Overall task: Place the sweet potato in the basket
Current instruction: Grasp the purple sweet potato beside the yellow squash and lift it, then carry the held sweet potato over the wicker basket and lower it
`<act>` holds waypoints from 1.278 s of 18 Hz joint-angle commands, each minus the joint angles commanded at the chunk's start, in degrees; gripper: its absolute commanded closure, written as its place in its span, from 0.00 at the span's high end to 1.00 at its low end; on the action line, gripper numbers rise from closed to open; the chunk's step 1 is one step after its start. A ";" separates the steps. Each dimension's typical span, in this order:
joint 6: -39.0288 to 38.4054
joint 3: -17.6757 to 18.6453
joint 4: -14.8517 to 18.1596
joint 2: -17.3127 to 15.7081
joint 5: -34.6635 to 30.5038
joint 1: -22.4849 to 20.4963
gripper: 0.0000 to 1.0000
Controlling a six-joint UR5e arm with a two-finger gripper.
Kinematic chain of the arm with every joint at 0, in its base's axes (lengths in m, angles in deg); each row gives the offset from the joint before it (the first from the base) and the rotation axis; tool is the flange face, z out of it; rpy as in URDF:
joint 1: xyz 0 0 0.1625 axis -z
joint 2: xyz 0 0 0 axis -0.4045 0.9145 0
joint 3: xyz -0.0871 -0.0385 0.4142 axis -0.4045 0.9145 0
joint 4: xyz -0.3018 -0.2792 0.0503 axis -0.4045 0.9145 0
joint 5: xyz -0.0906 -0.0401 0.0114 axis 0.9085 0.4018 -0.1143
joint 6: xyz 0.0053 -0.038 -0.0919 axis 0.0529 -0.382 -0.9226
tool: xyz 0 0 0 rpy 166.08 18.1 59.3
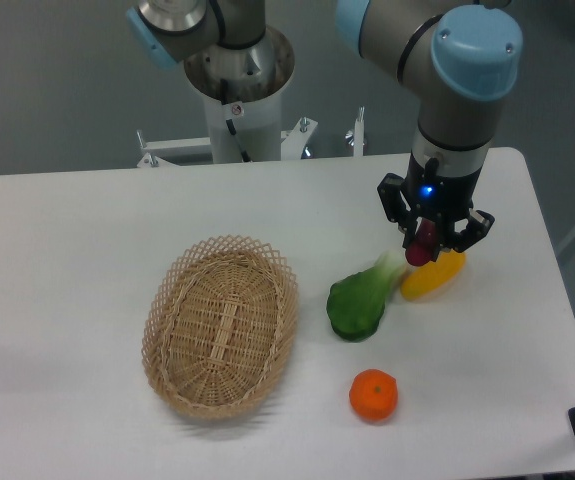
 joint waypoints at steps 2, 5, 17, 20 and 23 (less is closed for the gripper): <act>0.00 0.53 0.00 -0.09 0.00 0.00 0.24; -0.09 0.61 0.09 -0.26 -0.17 0.09 0.24; -20.28 9.83 -7.36 -2.20 0.00 8.16 0.24; -27.31 15.10 -15.27 -2.37 0.00 11.85 0.24; -34.52 18.80 -19.68 -1.85 0.00 15.72 0.24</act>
